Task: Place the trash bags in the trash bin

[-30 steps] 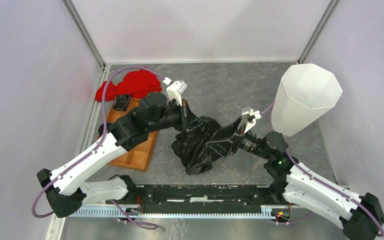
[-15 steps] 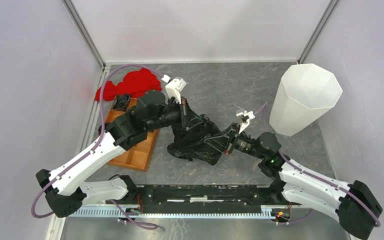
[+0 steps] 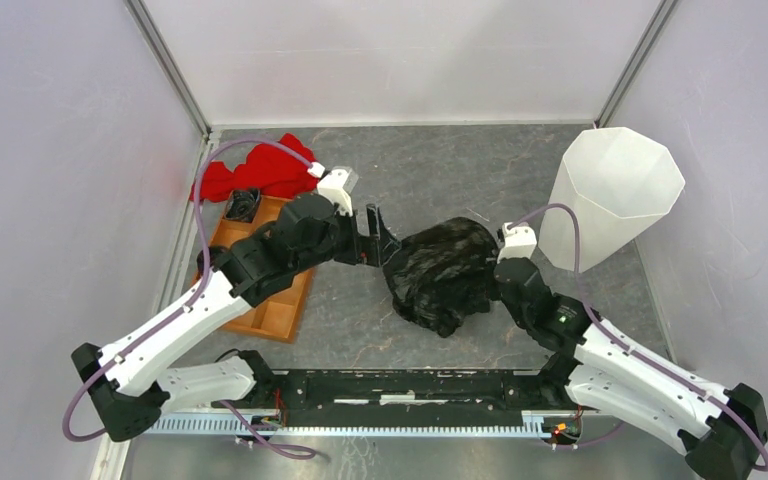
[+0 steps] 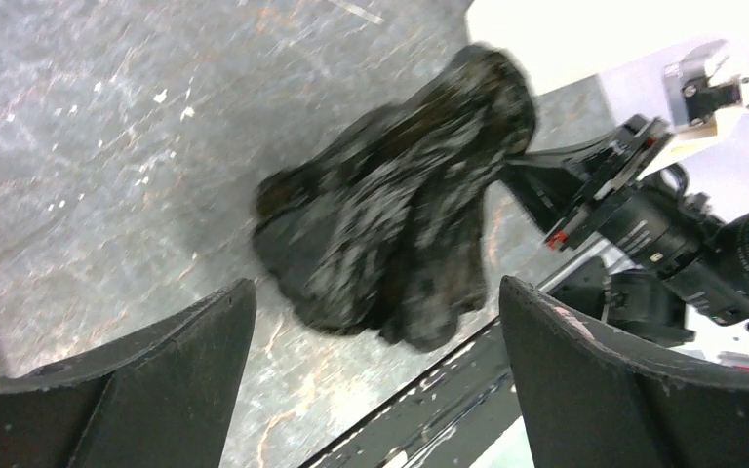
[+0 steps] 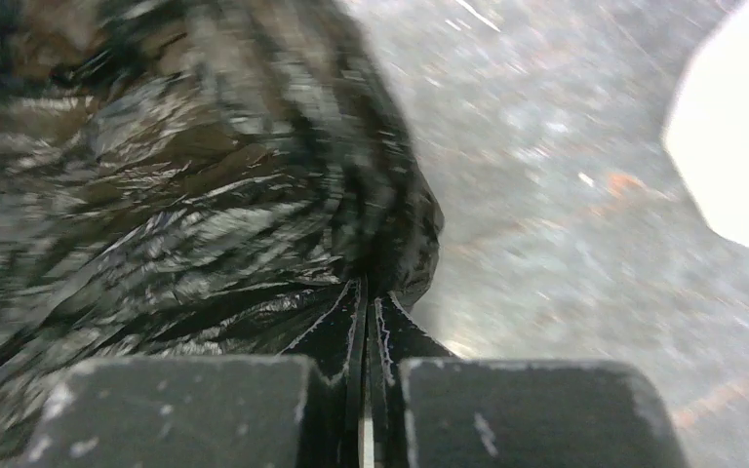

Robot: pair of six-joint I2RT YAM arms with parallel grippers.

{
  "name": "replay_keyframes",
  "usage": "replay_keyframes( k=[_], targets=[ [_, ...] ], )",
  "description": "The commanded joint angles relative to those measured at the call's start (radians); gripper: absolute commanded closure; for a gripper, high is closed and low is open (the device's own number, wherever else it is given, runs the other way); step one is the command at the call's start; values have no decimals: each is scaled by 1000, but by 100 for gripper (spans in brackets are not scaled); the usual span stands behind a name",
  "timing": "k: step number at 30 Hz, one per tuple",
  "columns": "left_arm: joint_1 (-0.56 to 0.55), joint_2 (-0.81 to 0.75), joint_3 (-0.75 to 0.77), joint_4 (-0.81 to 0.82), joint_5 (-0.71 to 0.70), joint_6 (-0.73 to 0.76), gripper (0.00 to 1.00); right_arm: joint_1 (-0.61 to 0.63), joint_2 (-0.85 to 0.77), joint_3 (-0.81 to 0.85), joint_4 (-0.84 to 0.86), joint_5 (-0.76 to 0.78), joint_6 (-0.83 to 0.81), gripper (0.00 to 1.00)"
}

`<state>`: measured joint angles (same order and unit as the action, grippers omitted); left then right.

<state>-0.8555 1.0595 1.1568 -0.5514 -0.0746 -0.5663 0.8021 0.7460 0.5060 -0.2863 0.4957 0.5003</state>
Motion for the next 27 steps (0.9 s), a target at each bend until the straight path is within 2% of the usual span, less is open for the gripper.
replay_keyframes(
  k=[1, 5, 9, 11, 14, 17, 21, 23, 27],
  targets=[
    [18, -26, -97, 11, -36, -6, 0, -1, 16, -23, -157, 225, -22, 100],
    [46, -88, -298, 150, 83, -76, 0, -2, 45, -3, -187, 278, -30, 100],
    [114, -155, -547, 403, 264, -227, 1, -3, 11, -11, -172, 251, -60, 100],
    [128, -148, -651, 591, 345, -315, 9, -3, -9, -15, -157, 217, -74, 100],
    [122, -56, -736, 772, 407, -392, 27, -3, -35, -20, -135, 163, -80, 99],
    [90, 49, -766, 907, 432, -433, 33, -3, -46, -23, -118, 125, -79, 100],
    [45, 157, -744, 983, 423, -438, 29, -3, -55, -32, -101, 94, -75, 100],
    [31, 212, -721, 987, 399, -434, 31, -3, -60, -36, -96, 84, -74, 99],
    [10, 334, -682, 992, 376, -441, 47, -3, -63, -32, -99, 75, -78, 100]
  ],
)
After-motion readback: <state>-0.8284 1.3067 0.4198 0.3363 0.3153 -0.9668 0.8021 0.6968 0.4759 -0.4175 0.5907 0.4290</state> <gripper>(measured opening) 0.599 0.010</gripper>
